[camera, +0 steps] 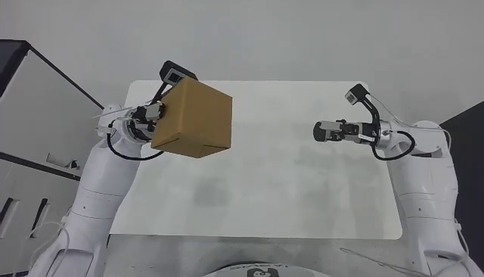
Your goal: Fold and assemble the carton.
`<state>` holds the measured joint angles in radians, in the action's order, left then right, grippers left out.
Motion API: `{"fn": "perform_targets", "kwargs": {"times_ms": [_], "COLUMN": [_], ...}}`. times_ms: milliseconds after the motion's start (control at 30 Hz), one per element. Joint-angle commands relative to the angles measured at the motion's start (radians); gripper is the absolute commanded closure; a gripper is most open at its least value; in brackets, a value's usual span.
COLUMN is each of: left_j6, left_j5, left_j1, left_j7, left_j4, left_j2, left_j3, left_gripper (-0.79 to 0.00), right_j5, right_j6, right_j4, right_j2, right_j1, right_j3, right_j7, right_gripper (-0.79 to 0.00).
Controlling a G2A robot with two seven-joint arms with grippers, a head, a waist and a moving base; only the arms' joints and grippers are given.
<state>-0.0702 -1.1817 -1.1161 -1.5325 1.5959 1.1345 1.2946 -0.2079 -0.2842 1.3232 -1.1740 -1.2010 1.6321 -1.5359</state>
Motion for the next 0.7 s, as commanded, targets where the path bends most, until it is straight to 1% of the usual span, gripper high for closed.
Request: {"fn": "perform_targets", "kwargs": {"times_ms": [0,67,167,267,433,667], "left_j6": [-0.002,-0.010,-0.014,-0.036,-0.087,-0.103], "left_j5": [0.005,0.022,-0.001,0.015,0.136,0.245], "left_j1": [0.008,0.016,0.017,0.021,0.021,0.007], "left_j7": [-0.003,-0.003,-0.003,0.000,0.063,0.122], "left_j4": [-0.010,-0.009,-0.014,-0.026,-0.021,0.008], "left_j2": [0.002,0.003,0.007,0.008,0.003,-0.004], "left_j3": [-0.008,-0.018,-0.028,-0.024,0.002,0.026], "left_gripper": [0.000,0.000,0.000,0.000,0.000,0.000], "right_j5": [0.000,0.000,0.000,0.000,0.000,0.000], "right_j6": [0.000,0.000,0.000,0.000,0.000,0.000], "right_j4": [0.000,0.000,0.000,0.000,0.000,0.000], "right_j2": [0.000,0.000,0.000,0.000,0.000,0.000], "right_j1": [0.000,0.000,0.000,0.000,0.000,0.000], "right_j3": [0.000,0.000,0.000,0.000,0.000,0.000], "right_j7": [0.000,0.000,0.000,0.000,0.000,0.000], "right_gripper": [-0.785,-0.785,-0.785,-0.785,-0.785,-0.785]}}
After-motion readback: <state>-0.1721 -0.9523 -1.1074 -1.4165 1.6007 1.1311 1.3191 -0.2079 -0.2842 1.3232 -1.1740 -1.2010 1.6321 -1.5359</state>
